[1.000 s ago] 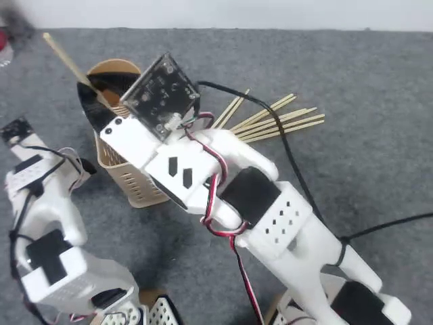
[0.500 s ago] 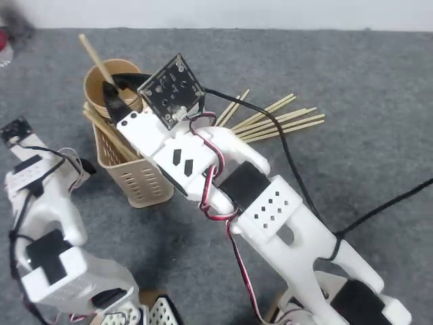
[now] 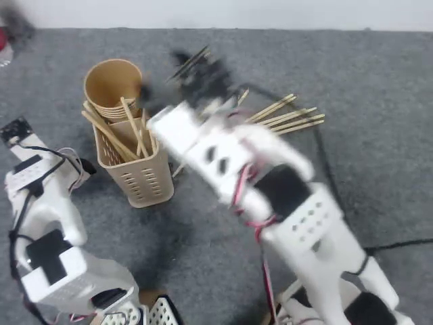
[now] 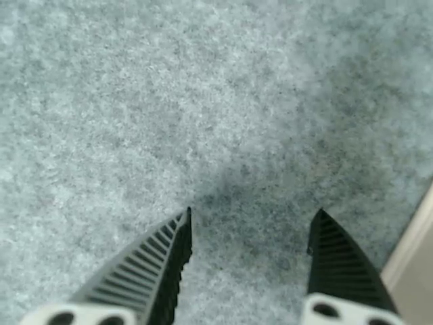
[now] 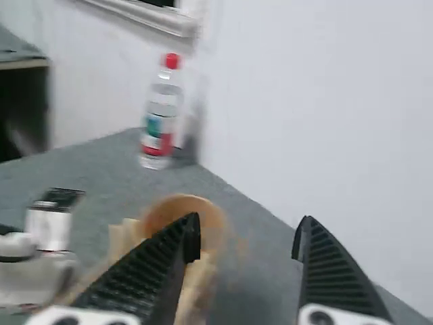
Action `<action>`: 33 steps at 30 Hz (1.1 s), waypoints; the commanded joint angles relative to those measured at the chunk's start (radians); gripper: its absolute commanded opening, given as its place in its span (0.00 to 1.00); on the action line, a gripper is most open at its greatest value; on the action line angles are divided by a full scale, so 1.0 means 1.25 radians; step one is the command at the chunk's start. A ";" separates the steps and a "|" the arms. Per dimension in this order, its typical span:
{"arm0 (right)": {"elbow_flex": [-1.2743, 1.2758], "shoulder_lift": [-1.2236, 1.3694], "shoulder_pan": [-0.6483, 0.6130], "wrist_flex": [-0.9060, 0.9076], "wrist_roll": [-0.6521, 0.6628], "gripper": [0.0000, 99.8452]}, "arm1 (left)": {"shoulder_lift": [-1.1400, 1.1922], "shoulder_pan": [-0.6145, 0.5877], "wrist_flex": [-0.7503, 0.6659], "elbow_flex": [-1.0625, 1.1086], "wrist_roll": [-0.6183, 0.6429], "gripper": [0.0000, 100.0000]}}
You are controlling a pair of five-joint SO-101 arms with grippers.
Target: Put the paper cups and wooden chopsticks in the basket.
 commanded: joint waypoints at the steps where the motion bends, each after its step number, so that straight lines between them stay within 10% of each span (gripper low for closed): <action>1: -0.061 0.036 0.141 0.091 0.034 0.22 | -0.026 -0.005 0.005 -0.009 -0.005 0.26; 11: -0.061 0.393 0.319 0.309 0.598 0.22 | -0.026 -0.004 0.005 -0.009 -0.005 0.26; 29: -0.205 0.892 0.379 0.033 0.754 0.21 | -0.026 0.000 0.002 -0.008 -0.005 0.26; 33: -0.295 0.959 0.384 0.101 0.755 0.02 | -0.026 0.000 0.002 -0.008 -0.005 0.26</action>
